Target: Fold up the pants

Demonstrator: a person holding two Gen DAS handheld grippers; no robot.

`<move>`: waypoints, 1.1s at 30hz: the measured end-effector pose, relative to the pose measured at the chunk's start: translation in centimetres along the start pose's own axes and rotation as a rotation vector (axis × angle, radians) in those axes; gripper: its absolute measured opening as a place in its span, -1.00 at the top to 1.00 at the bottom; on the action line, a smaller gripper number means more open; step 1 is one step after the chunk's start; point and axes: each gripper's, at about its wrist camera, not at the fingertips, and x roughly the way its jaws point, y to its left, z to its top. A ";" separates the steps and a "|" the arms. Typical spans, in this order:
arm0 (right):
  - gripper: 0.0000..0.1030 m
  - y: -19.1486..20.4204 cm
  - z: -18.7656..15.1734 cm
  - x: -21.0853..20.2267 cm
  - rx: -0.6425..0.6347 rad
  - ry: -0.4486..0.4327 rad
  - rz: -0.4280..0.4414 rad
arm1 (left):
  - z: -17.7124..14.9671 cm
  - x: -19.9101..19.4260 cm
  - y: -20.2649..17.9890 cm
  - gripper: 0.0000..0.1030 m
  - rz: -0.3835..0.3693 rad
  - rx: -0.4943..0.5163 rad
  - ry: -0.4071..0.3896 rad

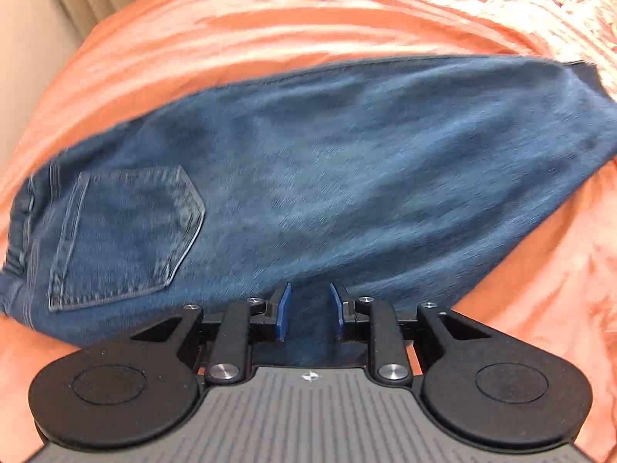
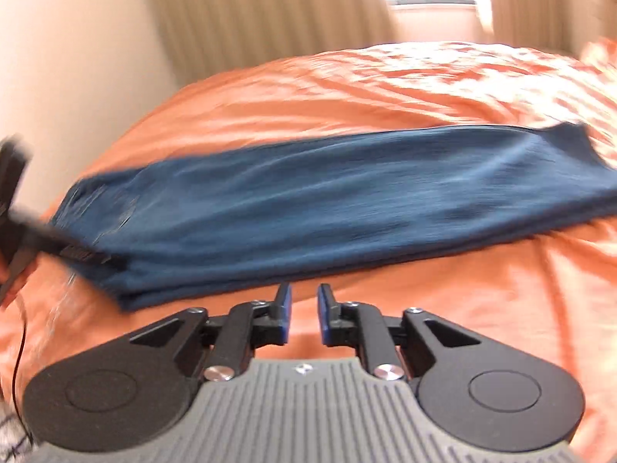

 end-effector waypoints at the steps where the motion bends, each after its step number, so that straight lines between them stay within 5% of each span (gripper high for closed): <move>1: 0.56 -2.0 0.6 -0.6 0.049 -0.013 -0.021 | 0.5 -0.7 -0.3 0.45 -0.016 -0.001 -0.013; 8: 0.54 -17.9 4.2 -3.9 0.468 -0.095 -0.091 | 5.3 -2.2 -5.3 0.43 -0.088 0.046 -0.084; 16: 0.40 -30.9 6.9 -3.0 0.720 -0.135 -0.078 | 10.1 1.8 -12.3 0.43 -0.148 0.111 -0.083; 23: 0.37 -35.6 8.1 2.9 0.866 -0.085 -0.014 | 13.1 5.9 -16.1 0.43 -0.195 0.112 -0.057; 25: 0.60 -36.6 8.0 3.9 0.896 -0.081 -0.004 | 13.6 6.5 -16.7 0.43 -0.203 0.117 -0.057; 26: 1.00 -36.8 8.0 3.9 0.897 -0.086 0.003 | 13.7 6.7 -16.8 0.43 -0.204 0.119 -0.058; 30: 1.00 -36.4 8.0 2.0 0.840 -0.160 0.019 | 14.3 7.5 -17.1 0.43 -0.223 0.125 -0.068; 33: 1.00 -36.6 7.6 3.1 0.797 -0.122 -0.026 | 14.4 8.6 -17.7 0.43 -0.227 0.165 -0.056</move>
